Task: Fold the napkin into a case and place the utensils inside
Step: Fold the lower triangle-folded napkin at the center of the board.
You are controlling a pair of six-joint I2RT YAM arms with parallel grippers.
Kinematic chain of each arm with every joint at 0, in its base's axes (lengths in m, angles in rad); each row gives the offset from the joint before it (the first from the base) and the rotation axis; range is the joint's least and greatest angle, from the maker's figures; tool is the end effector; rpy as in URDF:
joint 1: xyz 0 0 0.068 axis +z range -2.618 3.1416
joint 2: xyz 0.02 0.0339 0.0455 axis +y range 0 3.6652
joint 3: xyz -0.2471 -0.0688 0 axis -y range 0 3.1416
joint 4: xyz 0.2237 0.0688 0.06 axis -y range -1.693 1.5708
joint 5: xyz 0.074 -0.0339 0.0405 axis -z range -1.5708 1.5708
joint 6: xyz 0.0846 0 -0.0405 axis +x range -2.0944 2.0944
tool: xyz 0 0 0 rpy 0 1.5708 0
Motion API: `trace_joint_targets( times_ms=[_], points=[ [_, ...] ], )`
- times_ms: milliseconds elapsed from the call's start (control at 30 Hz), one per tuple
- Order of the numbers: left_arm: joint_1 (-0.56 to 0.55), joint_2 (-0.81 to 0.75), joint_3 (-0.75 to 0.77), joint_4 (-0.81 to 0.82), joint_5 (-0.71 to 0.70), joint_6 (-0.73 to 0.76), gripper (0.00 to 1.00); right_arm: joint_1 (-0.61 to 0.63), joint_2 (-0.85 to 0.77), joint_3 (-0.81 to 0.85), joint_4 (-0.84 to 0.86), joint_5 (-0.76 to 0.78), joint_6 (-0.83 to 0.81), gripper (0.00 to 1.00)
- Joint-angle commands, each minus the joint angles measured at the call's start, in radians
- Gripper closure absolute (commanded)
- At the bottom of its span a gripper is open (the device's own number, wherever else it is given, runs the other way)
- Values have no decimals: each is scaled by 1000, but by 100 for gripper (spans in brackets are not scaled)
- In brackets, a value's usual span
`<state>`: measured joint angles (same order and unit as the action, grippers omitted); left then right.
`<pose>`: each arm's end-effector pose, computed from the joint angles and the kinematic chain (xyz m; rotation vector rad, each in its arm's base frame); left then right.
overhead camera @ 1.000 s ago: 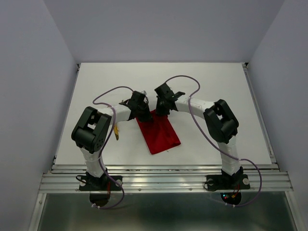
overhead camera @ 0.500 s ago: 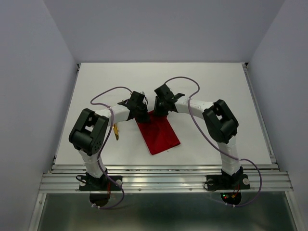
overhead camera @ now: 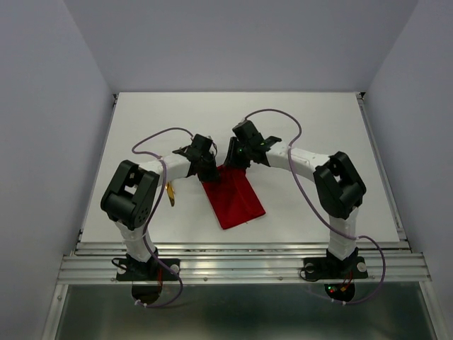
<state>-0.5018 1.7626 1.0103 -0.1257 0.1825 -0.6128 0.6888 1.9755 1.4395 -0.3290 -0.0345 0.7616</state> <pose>0.3186 -0.1923 0.1261 -0.0576 2.5622 -0.6879 0.3402 0.2839 0.1573 0.0768 2.5562 0.6578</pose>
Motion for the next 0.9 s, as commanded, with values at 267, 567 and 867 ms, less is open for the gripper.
trace_joint_targets(
  times_ms=[267, 567, 867],
  points=[
    [2, -48, 63, -8, 2, 16, 94, 11, -50, -22, 39, -18, -10, 68],
    [5, -26, 63, -3, 8, 27, 94, 11, 25, 22, 44, -5, 10, 86],
    [17, 31, 53, 24, 11, 42, 97, 11, 75, 61, 51, -7, 27, 90]
  ],
)
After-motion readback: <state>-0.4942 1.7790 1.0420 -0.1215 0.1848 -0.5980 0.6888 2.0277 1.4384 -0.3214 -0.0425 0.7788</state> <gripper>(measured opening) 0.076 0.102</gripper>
